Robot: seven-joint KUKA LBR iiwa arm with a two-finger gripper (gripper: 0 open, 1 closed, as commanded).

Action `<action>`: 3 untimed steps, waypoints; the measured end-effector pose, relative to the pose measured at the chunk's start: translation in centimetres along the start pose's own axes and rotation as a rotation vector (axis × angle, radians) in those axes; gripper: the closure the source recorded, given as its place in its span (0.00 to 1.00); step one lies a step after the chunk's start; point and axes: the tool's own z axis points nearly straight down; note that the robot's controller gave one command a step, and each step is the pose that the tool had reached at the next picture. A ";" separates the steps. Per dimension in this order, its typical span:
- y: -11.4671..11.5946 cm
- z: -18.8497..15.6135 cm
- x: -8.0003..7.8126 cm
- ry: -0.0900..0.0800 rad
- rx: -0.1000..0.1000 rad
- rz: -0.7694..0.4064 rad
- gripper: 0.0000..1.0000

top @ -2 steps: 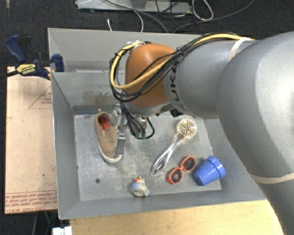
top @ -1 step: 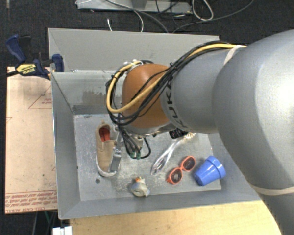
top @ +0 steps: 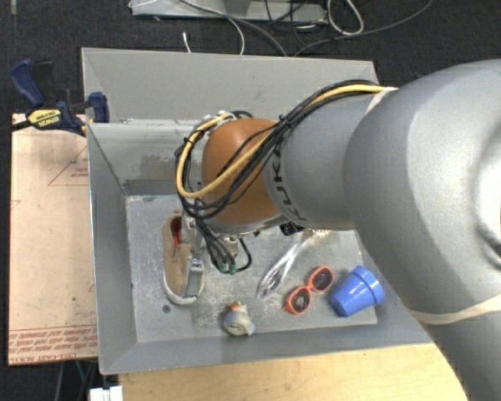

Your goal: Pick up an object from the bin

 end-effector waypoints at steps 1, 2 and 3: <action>-1.5 -0.8 1.0 -0.010 -0.004 -0.049 0.00; -2.1 -1.7 1.3 -0.006 -0.001 -0.054 0.00; -3.9 -0.2 4.0 -0.042 -0.017 -0.259 1.00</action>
Offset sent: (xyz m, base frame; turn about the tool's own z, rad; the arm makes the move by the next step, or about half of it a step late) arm -0.0089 -0.0029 -0.0066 0.0380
